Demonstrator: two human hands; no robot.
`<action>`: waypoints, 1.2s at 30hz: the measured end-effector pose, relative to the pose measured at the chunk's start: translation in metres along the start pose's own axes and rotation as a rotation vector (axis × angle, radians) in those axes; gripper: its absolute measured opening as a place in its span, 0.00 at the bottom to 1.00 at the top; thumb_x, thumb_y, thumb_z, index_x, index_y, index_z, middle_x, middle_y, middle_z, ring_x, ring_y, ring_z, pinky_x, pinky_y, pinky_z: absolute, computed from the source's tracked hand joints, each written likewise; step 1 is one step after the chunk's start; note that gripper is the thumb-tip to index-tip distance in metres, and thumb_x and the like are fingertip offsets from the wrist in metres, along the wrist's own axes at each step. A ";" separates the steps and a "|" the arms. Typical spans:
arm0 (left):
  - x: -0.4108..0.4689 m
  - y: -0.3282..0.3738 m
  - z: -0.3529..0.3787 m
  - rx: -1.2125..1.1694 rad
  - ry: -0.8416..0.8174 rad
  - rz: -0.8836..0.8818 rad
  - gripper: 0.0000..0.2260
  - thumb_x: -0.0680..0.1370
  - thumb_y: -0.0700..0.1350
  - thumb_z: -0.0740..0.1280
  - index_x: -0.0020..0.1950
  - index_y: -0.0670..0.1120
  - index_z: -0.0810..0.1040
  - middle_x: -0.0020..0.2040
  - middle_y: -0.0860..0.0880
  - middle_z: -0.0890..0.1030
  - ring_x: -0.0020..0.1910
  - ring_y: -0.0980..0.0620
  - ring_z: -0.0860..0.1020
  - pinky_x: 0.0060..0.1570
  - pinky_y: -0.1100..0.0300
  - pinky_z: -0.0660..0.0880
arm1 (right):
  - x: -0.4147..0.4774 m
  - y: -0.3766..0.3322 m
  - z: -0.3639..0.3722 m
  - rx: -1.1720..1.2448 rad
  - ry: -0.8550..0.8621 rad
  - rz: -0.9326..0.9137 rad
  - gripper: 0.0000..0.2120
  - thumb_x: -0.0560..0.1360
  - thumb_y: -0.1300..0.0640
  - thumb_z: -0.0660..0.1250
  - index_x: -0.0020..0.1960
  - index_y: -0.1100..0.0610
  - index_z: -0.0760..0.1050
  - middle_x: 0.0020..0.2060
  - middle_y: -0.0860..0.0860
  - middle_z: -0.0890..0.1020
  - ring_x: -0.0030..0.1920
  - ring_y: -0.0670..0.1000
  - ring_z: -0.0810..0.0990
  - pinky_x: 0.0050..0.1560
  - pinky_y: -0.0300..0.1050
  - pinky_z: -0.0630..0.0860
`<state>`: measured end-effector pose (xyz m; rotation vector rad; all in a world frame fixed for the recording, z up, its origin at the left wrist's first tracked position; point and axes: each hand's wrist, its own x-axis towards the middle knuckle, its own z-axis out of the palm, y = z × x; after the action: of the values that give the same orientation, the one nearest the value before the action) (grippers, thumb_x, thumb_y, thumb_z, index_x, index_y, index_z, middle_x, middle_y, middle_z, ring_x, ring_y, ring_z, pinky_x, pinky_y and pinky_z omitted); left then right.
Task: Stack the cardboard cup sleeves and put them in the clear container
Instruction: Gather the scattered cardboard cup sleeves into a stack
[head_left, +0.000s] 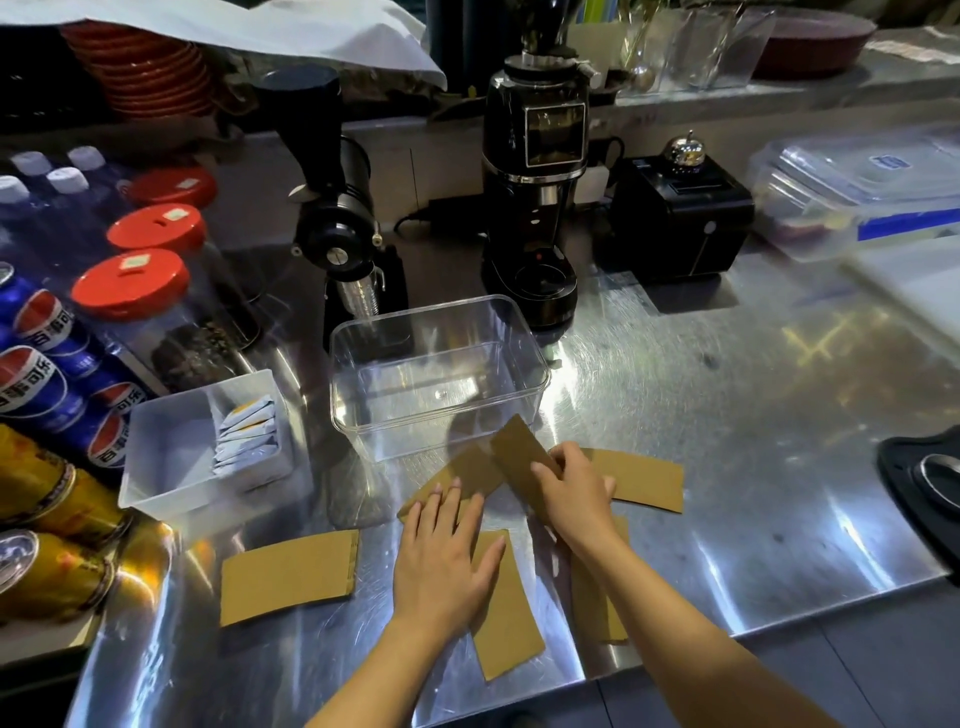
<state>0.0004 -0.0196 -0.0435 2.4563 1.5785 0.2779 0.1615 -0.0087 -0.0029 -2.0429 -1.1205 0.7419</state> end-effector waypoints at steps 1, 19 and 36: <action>0.001 -0.001 0.001 -0.049 -0.011 -0.009 0.27 0.76 0.63 0.51 0.73 0.53 0.61 0.76 0.49 0.60 0.76 0.51 0.54 0.74 0.55 0.42 | -0.002 -0.001 -0.004 0.130 -0.015 -0.010 0.05 0.75 0.55 0.62 0.42 0.54 0.70 0.39 0.51 0.78 0.45 0.55 0.74 0.43 0.46 0.66; 0.021 0.037 -0.034 -1.530 0.008 -0.541 0.07 0.74 0.36 0.64 0.47 0.45 0.78 0.44 0.43 0.84 0.43 0.44 0.82 0.38 0.51 0.79 | -0.029 0.018 -0.024 0.284 -0.188 -0.119 0.13 0.68 0.55 0.73 0.49 0.53 0.74 0.44 0.49 0.78 0.45 0.46 0.75 0.41 0.25 0.70; 0.015 0.049 -0.032 -1.753 -0.306 -0.741 0.23 0.72 0.47 0.69 0.59 0.32 0.73 0.38 0.41 0.78 0.33 0.46 0.76 0.34 0.55 0.77 | -0.020 0.053 -0.073 -0.409 -0.474 -0.088 0.20 0.67 0.47 0.72 0.53 0.51 0.66 0.52 0.50 0.69 0.53 0.50 0.66 0.56 0.46 0.65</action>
<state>0.0407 -0.0239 0.0018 0.5200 1.0463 0.6744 0.2321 -0.0683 0.0024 -2.1849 -1.7371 1.0555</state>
